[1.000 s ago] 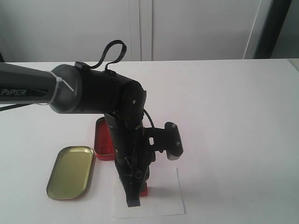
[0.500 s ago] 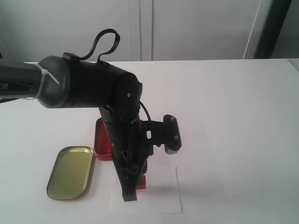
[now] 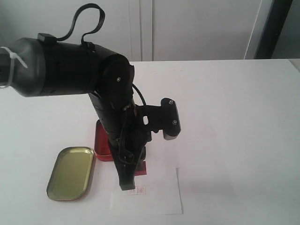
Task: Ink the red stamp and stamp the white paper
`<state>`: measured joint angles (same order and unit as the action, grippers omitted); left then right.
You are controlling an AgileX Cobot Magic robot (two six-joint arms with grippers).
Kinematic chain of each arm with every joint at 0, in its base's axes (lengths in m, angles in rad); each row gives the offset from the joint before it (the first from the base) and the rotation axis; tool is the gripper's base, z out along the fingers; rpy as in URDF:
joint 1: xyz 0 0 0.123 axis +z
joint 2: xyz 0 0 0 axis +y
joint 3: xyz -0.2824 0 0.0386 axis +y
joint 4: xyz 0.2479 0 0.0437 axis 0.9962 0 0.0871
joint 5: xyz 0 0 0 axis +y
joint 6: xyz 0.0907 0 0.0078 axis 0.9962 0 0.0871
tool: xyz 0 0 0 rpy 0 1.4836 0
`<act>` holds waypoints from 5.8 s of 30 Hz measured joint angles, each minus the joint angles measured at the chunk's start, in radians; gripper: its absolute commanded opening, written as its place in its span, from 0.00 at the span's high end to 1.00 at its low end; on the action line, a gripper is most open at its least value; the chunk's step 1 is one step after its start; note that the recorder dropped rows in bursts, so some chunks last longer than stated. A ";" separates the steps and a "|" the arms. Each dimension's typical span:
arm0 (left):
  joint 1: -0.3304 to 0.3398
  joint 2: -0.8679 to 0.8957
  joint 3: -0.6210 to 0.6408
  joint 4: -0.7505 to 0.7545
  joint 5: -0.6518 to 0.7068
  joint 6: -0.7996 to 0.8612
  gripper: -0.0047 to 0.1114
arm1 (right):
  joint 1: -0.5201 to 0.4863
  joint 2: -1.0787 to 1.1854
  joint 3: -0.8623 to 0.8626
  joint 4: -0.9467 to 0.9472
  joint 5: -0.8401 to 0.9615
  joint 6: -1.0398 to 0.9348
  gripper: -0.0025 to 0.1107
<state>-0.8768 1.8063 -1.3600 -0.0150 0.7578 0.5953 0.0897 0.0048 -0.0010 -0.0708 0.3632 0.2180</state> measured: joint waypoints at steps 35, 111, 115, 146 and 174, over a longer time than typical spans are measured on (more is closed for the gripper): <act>0.377 -0.209 0.023 -0.444 0.093 0.029 0.96 | 0.000 0.000 0.000 0.002 0.000 0.000 0.98; 0.292 0.298 -0.080 -0.831 -0.171 -0.127 0.61 | 0.000 0.000 0.000 0.002 0.000 0.000 0.98; 0.292 0.299 -0.080 -0.827 -0.174 -0.129 0.52 | 0.000 0.000 0.000 0.002 0.000 0.000 0.98; 0.292 0.216 -0.161 -0.367 -0.132 -0.303 0.82 | 0.000 0.000 0.000 0.002 0.000 0.033 0.98; 0.307 0.070 -0.196 0.114 0.076 -0.766 0.96 | 0.000 0.000 0.000 0.002 0.000 0.033 0.98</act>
<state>-0.5701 1.8766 -1.5556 0.0992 0.8341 -0.1708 0.0897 0.0048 -0.0010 -0.0688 0.3632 0.2510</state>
